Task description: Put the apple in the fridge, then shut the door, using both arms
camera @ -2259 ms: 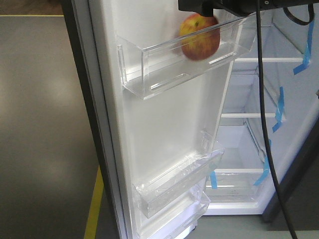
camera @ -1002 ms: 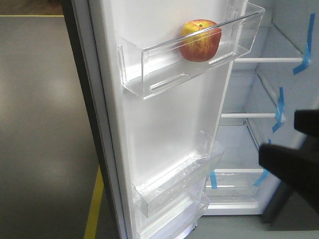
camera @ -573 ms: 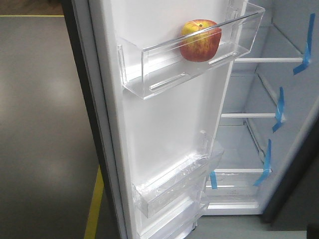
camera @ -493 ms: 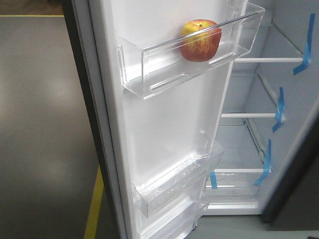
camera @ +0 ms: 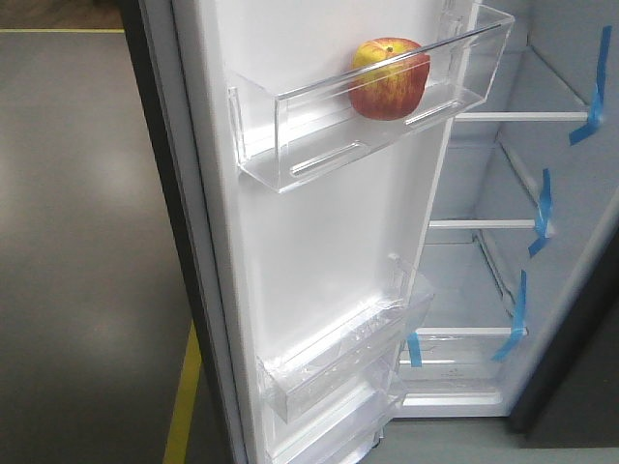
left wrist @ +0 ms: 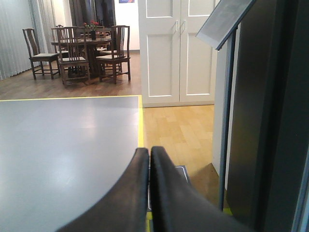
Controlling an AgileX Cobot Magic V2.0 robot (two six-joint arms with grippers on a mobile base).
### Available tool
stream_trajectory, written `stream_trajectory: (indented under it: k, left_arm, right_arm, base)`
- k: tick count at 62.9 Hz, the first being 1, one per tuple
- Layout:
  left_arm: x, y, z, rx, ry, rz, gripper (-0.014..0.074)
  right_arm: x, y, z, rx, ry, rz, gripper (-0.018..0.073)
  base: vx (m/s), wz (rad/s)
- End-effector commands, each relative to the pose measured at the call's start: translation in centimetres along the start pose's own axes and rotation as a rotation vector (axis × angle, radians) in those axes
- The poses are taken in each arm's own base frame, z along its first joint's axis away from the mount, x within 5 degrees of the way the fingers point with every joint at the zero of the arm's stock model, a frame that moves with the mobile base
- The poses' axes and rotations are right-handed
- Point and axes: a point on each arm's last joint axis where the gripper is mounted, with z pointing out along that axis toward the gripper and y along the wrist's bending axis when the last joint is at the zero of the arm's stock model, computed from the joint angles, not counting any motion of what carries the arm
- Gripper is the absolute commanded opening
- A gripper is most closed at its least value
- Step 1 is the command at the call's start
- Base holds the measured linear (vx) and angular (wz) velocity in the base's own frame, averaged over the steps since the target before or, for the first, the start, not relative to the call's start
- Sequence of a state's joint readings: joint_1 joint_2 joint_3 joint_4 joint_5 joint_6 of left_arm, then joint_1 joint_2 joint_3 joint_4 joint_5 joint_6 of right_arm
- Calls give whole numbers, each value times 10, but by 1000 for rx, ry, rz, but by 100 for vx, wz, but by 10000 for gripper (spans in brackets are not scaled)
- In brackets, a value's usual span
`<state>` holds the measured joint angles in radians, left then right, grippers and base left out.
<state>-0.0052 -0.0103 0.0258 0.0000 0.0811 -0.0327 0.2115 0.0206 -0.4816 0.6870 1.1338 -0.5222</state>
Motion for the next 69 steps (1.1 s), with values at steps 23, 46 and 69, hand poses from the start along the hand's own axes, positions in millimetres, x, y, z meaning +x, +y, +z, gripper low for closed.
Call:
stream_trajectory:
  k: [23,46,69]
  left_arm:
    - [-14,-1,-2,15,-135,-75,-6]
    - [-149,-5,-25,27,-289,-78,-6]
    - [-220,-2,25,-52,-5,49,-6]
  right_arm:
    - [-10,1,-2,-3,-55,6,571]
    - [-10,1,-2,-4,-54,6,571]
    - [-10,1,-2,-4,-54,5,571]
  base:
    - [0,0]
    - [0,0]
    - [0,0]
